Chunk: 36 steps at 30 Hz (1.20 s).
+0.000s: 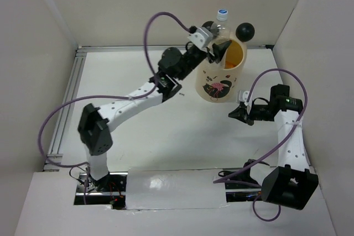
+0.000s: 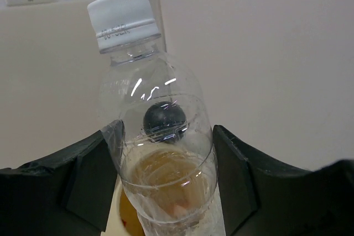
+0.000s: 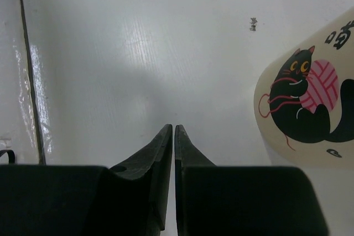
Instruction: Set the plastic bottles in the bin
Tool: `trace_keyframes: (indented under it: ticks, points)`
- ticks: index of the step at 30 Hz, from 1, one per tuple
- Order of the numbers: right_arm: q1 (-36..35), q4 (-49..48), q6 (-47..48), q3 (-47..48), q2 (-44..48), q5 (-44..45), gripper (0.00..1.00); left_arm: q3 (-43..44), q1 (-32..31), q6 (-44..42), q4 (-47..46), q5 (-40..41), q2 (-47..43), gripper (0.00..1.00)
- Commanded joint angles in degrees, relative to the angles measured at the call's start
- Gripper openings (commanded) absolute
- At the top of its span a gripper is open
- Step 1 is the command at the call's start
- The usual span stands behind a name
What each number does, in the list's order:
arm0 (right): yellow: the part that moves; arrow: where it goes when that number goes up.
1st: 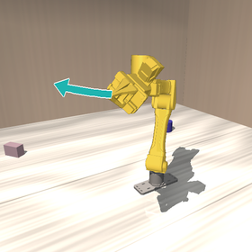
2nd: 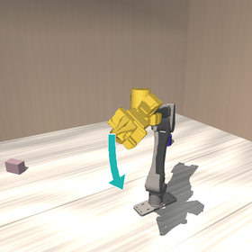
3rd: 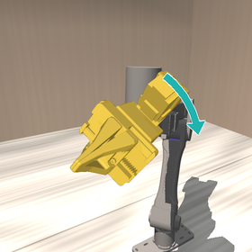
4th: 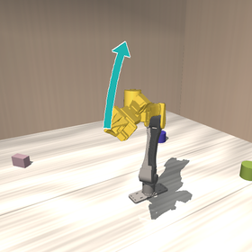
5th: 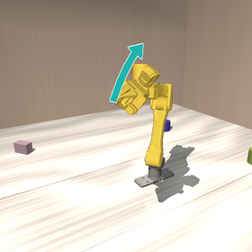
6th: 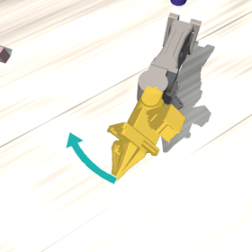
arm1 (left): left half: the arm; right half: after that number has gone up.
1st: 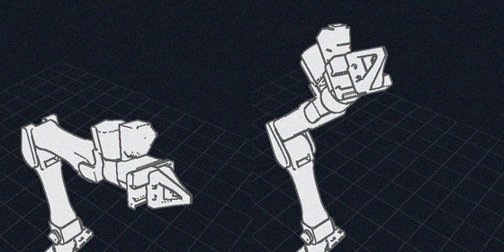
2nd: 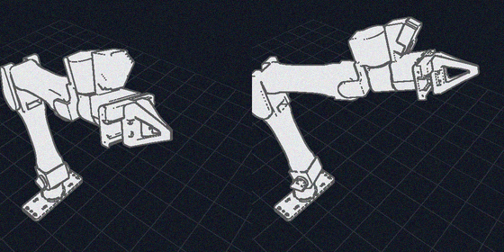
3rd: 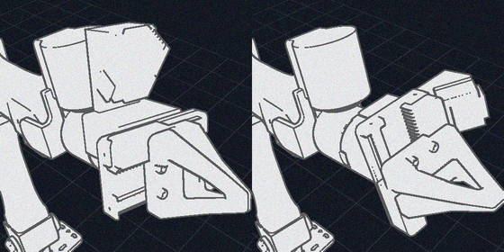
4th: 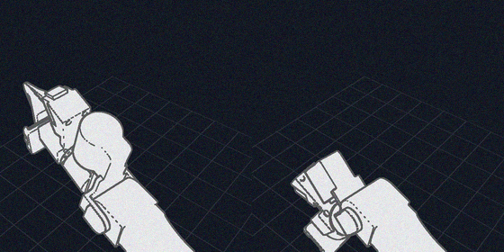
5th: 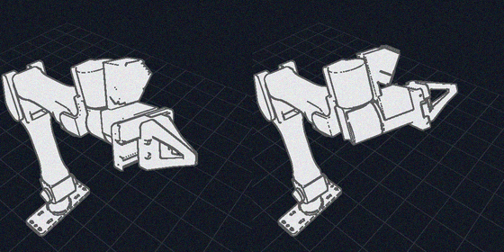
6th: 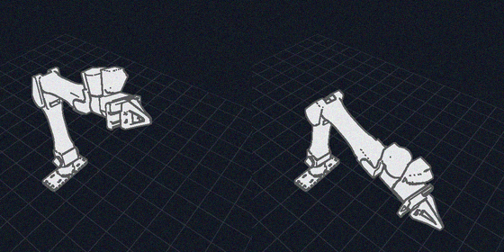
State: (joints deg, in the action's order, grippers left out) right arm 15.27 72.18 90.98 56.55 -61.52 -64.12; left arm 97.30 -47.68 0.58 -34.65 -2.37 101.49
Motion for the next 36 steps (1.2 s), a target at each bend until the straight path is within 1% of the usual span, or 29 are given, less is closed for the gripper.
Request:
trace_keyframes:
  ticks: [1, 2, 4, 5, 6, 7, 8, 9, 12, 14, 16, 17, 20, 28, 32, 36]
  points:
    - [0.3, 2.5, 1.4, -1.1, 1.4, 2.1, 0.12, 7.5, -3.5, -6.8, -16.5, 13.7, 7.1, 0.04]
    - [0.3, 2.5, 1.4, -1.1, 1.4, 2.1, 0.12, 12.4, -4.2, -8.5, -17.4, 16.3, 9.3, 0.04]
    - [0.3, 2.5, 1.4, -1.7, 1.4, 2.6, 0.12, 16.5, -5.7, -10.9, -19.9, 22.7, 15.3, 0.06]
    - [0.3, 2.5, 1.4, -1.7, 1.4, 2.6, 0.12, 19.7, -5.7, -13.5, -21.9, 23.5, 17.0, 0.06]
    - [0.3, 2.5, 1.4, -2.2, 1.4, 2.6, 0.12, 21.7, -6.3, -14.2, -22.5, 24.6, 18.5, 0.08]
    - [0.3, 2.5, 1.4, -2.2, 1.4, 3.1, 0.12, 23.8, -6.9, -14.9, -22.5, 25.7, 20.1, 0.09]
    - [0.3, 2.5, 1.4, -2.8, 0.9, 3.1, 0.12, 27.8, -6.9, -16.6, -22.0, 26.2, 23.4, 0.09]
    - [0.3, 2.5, 1.4, -2.8, 0.9, 3.1, 0.12, 29.3, -6.9, -17.4, -21.9, 26.2, 24.9, 0.11]
    - [0.3, 1.9, 1.4, -3.4, 0.3, 3.6, 0.12, 34.1, -6.9, -22.1, -22.7, 26.9, 30.1, 0.11]
    - [0.3, 1.3, 1.4, -3.4, -0.2, 3.6, 0.12, 34.8, -6.9, -23.2, -21.8, 27.5, 31.7, 0.11]
    - [0.3, 1.3, 0.9, -3.4, -0.2, 4.3, 0.12, 33.6, -6.4, -23.9, -21.8, 27.5, 32.3, 0.11]
    - [0.3, 1.3, 0.9, -3.4, -0.2, 4.3, 0.12, 33.6, -6.4, -25.8, -22.4, 26.6, 32.9, 0.11]
    - [0.3, 1.9, 0.9, -3.4, -0.7, 5.3, 0.12, 33.6, -5.8, -27.3, -23.4, 24.5, 34.2, 0.11]
    - [0.3, 1.4, -0.4, -3.4, -1.2, 5.8, 0.12, 35.4, -4.2, -27.9, -22.2, 22.1, 37.2, 0.12]
    - [0.3, 1.4, -0.4, -3.4, -1.2, 5.8, 0.13, 35.4, -3.7, -28.4, -23.3, 22.1, 37.8, 0.14]
    - [0.3, 0.3, -0.9, -4.4, -1.2, 5.8, 0.13, 35.9, -3.6, -28.4, -22.7, 20.4, 39.1, 0.21]
